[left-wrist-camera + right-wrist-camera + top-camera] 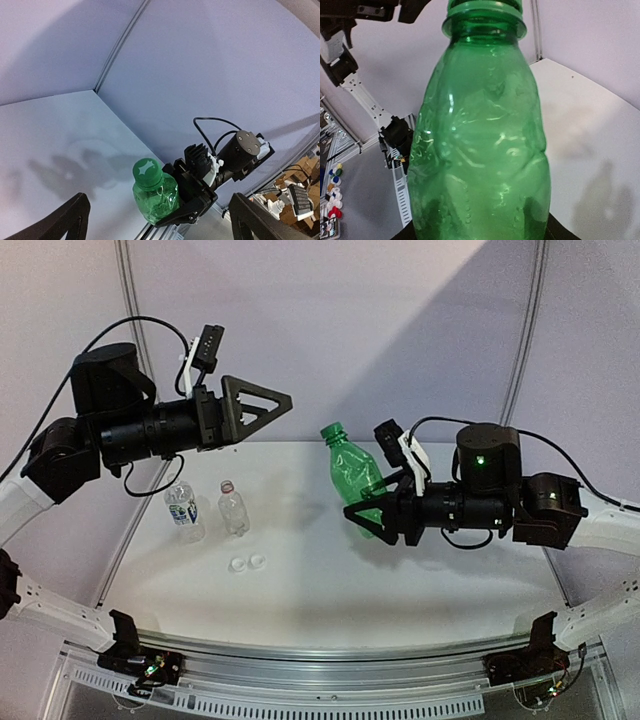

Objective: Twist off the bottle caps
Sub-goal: Unscrew the bottle cap from the plastic bottle.

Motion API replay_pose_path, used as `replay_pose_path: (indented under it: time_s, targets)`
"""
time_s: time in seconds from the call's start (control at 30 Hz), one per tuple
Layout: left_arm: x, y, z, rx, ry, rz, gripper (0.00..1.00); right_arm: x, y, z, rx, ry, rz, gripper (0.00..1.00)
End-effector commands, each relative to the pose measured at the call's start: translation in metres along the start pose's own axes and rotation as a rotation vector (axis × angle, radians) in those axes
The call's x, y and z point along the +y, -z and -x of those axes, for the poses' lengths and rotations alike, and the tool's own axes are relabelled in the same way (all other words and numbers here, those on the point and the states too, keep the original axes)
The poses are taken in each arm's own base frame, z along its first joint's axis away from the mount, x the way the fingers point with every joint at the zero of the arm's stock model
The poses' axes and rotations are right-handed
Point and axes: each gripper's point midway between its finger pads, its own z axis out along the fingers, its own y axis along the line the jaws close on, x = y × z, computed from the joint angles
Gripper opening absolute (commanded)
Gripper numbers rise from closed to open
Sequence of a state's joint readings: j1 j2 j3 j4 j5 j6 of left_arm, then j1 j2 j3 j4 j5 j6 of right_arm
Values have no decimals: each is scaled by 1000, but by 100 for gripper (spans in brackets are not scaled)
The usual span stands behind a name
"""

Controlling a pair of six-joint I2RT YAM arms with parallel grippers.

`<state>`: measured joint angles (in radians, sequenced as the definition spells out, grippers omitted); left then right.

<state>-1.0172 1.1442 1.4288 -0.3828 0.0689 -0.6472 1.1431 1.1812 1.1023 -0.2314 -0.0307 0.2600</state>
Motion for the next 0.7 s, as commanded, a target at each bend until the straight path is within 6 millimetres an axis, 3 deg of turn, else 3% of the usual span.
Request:
replay_pose_path:
  time_s: [0.0, 0.2, 0.67]
  targets:
    - [-9, 2, -7, 21, -109, -91, 99, 37, 14, 8, -68, -6, 222, 0]
    - [-38, 6, -19, 40, -183, -297, 98, 62, 28, 18, -121, -17, 378, 0]
    - [-50, -17, -30, 102, -197, -394, 88, 71, 25, 19, -101, -32, 426, 0]
